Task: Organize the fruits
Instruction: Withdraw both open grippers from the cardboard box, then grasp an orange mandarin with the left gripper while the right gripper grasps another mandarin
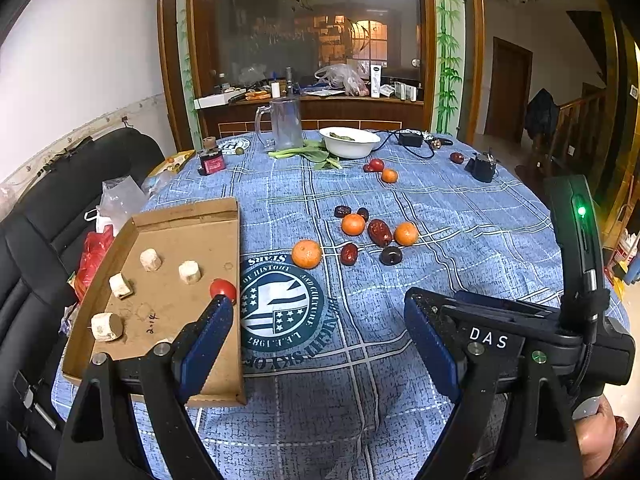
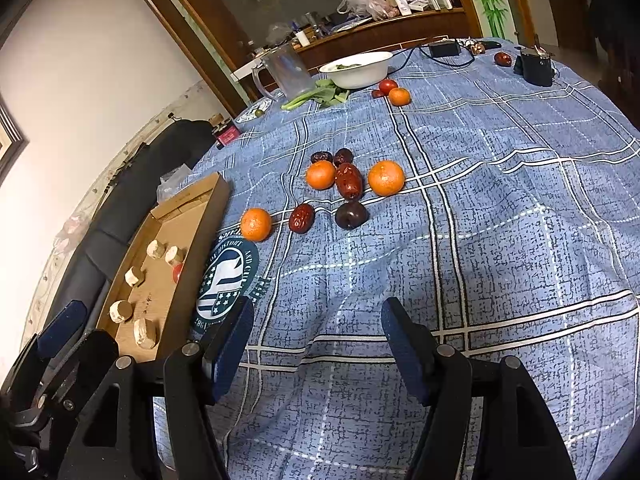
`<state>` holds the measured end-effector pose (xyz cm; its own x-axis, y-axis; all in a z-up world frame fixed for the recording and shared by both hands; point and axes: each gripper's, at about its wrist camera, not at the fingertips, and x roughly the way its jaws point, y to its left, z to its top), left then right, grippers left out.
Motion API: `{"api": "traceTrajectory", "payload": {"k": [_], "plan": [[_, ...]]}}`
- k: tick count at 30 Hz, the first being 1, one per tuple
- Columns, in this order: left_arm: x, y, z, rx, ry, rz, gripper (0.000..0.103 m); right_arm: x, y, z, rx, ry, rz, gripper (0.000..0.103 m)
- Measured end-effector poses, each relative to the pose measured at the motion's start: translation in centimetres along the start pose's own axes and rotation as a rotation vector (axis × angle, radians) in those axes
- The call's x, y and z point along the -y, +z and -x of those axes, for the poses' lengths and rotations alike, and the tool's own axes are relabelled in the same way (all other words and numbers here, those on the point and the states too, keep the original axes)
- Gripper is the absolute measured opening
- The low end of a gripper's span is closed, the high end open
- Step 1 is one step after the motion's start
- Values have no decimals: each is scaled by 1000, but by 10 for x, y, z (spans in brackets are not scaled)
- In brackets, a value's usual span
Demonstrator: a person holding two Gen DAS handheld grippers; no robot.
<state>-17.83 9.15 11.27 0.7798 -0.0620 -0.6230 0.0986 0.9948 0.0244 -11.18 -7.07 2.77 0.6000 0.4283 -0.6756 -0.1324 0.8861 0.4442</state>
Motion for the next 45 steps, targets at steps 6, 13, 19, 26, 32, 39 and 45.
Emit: {"api": "traceTrajectory", "payload": {"k": [6, 13, 19, 26, 32, 39, 45], "plan": [[-5, -2, -8, -37, -41, 31, 87, 1, -1, -2, -5, -4, 0, 71], [-20, -9, -37, -122, -68, 105, 87, 20, 3, -10, -20, -29, -38, 70], [-30, -14, -63, -183, -84, 142, 87, 35, 23, -21, -31, -74, -49, 70], [-45, 2, -91, -202, -114, 163, 87, 42, 63, -49, -49, -147, 8, 70], [-44, 42, -134, -214, -91, 89, 87, 52, 96, -78, -60, -203, 36, 70], [-36, 52, -199, -387, -107, 51, 68, 55, 104, -95, -55, -185, 76, 70], [-24, 44, -221, -412, -75, 3, 68, 41, 100, -103, -47, -213, 170, 70]]}}
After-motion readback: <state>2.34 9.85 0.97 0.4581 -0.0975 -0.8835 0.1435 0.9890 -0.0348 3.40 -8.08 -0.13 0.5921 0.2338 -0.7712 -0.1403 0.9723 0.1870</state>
